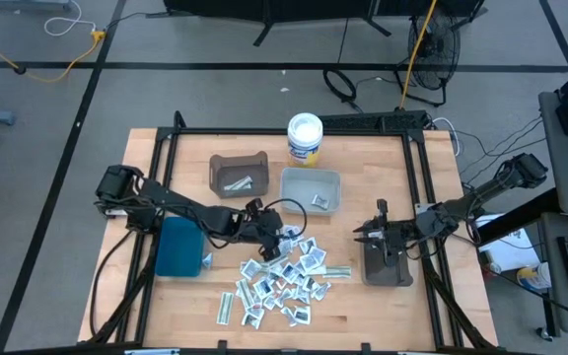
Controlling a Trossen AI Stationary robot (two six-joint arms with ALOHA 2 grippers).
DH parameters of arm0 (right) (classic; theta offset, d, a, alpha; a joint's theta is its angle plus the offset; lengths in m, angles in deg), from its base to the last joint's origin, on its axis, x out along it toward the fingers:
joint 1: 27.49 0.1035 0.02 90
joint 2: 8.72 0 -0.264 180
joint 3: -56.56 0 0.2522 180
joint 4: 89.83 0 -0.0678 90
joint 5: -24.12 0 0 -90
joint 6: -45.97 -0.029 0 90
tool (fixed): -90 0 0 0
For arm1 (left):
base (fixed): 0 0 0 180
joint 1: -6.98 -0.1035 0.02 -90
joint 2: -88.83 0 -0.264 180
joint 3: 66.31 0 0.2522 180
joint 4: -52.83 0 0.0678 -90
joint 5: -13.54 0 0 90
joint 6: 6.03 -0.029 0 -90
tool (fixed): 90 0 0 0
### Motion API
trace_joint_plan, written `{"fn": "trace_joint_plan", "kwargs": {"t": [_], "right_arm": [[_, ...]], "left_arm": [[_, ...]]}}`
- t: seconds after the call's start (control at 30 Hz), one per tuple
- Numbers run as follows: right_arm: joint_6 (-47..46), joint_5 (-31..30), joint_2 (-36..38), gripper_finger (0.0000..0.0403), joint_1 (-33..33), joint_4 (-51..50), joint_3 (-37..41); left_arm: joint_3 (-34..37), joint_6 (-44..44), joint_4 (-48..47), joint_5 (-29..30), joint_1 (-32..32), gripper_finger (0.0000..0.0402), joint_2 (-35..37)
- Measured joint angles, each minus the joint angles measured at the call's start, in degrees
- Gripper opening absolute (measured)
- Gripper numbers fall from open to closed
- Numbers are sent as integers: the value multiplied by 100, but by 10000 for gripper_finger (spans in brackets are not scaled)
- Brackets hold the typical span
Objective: Pick & Place First Aid Supplies
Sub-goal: Put the blue alcohol pad into the bottom black bin
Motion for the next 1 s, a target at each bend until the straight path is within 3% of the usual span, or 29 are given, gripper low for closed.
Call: {"fn": "trace_joint_plan", "kwargs": {"t": [0.3, 0.7, 1.0], "right_arm": [[-50, 0, 0, 100, 0, 32, 0], [-32, -2, 0, 100, 1, 32, 0], [-28, -2, 0, 100, 0, 29, 0]], "left_arm": [[0, 166, 118, -149, 1, 204, -480], [0, 441, 159, 77, -47, 164, -538], [0, 668, 201, -161, -133, 114, -541]]}}
